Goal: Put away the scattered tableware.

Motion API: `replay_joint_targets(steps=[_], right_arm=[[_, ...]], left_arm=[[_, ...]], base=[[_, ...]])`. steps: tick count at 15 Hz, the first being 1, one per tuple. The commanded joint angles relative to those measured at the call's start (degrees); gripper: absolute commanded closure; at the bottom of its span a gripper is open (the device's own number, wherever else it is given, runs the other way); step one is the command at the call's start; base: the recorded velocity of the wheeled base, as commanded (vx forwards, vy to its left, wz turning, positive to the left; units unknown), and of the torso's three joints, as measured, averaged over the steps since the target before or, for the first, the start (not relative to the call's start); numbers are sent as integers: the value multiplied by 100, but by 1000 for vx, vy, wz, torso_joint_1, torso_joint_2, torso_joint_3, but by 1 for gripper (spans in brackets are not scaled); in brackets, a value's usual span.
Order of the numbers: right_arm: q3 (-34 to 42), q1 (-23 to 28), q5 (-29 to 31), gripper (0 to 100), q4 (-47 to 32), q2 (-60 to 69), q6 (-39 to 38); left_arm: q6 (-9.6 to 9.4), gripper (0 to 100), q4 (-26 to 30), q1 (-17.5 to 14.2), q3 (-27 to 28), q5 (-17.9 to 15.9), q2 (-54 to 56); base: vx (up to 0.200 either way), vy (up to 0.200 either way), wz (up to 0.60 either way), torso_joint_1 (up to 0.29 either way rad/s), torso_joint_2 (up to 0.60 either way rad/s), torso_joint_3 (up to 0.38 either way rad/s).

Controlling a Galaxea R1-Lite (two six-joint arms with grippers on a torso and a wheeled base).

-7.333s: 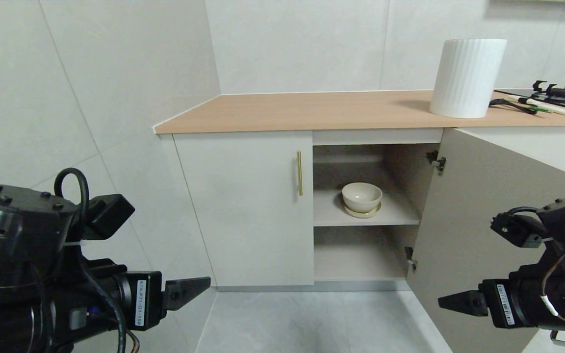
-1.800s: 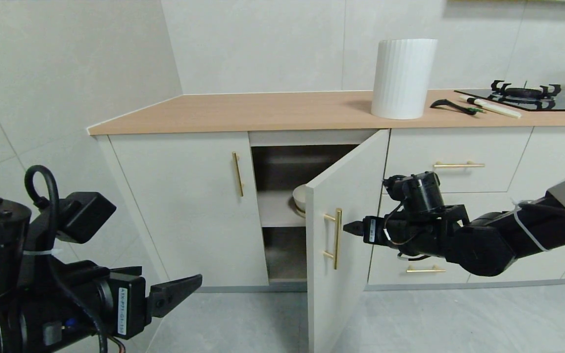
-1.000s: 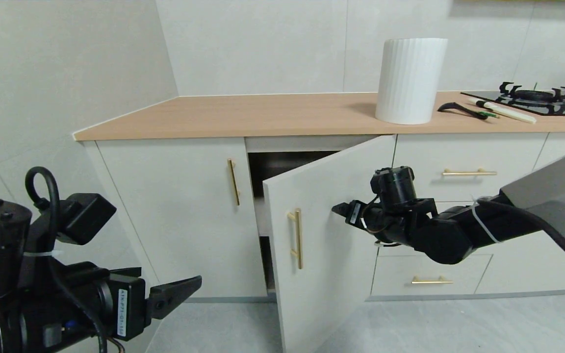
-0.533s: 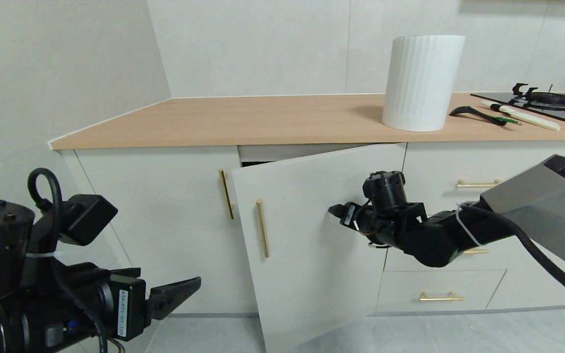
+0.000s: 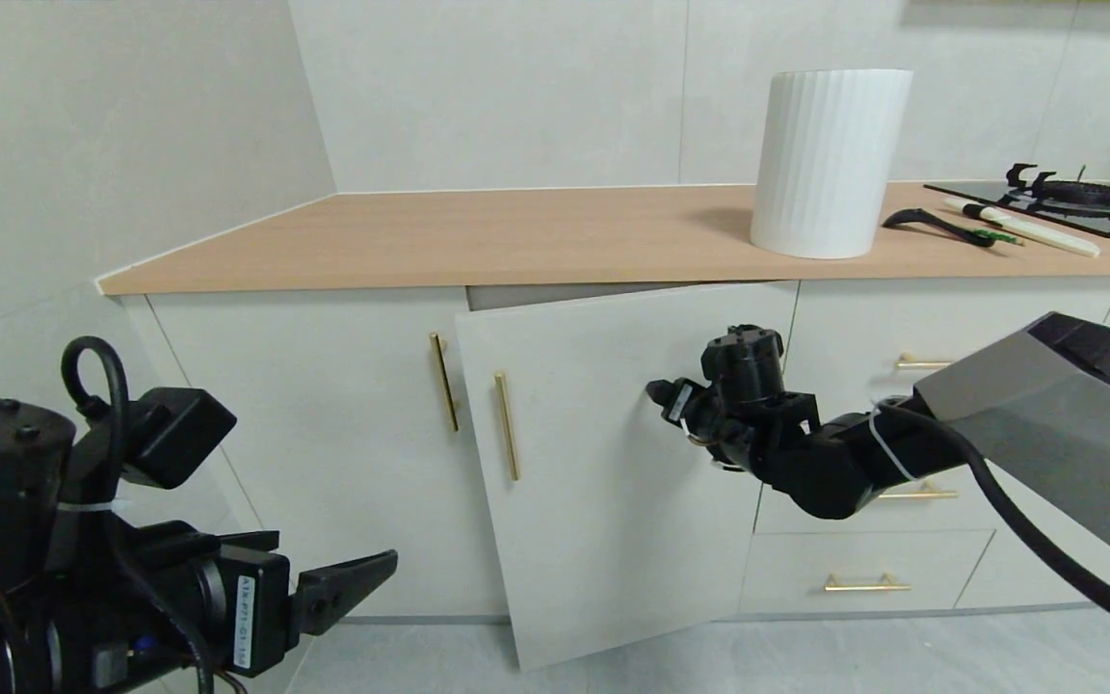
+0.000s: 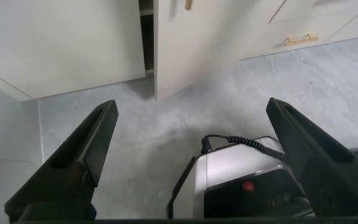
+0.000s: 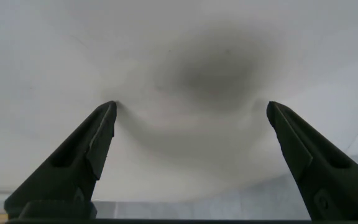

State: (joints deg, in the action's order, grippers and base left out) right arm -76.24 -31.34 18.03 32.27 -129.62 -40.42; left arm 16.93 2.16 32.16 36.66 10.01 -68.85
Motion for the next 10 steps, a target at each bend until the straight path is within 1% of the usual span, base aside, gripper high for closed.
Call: replay_joint_targets(steps=[1,2,7,10], right_arm=[[-260,76,210,0,-19,-248,-1],[-383,128,359,0,-45,-327,8],[-541,225,465,0,-54,-406,8],[-743,330,711,0,-72,-582,17]], left_arm=[[3,0,-5,1,-1,1,-5],[3,0,-5,1,-1,1,-5],[3,0,4,-8,-1,1,-5],[3,0,-5,1,-1,1,-14]], base=[[0,0,0,0,0,0],[0,0,0,0,0,0],[0,0,0,0,0,0],[0,0,0,0,0,0]])
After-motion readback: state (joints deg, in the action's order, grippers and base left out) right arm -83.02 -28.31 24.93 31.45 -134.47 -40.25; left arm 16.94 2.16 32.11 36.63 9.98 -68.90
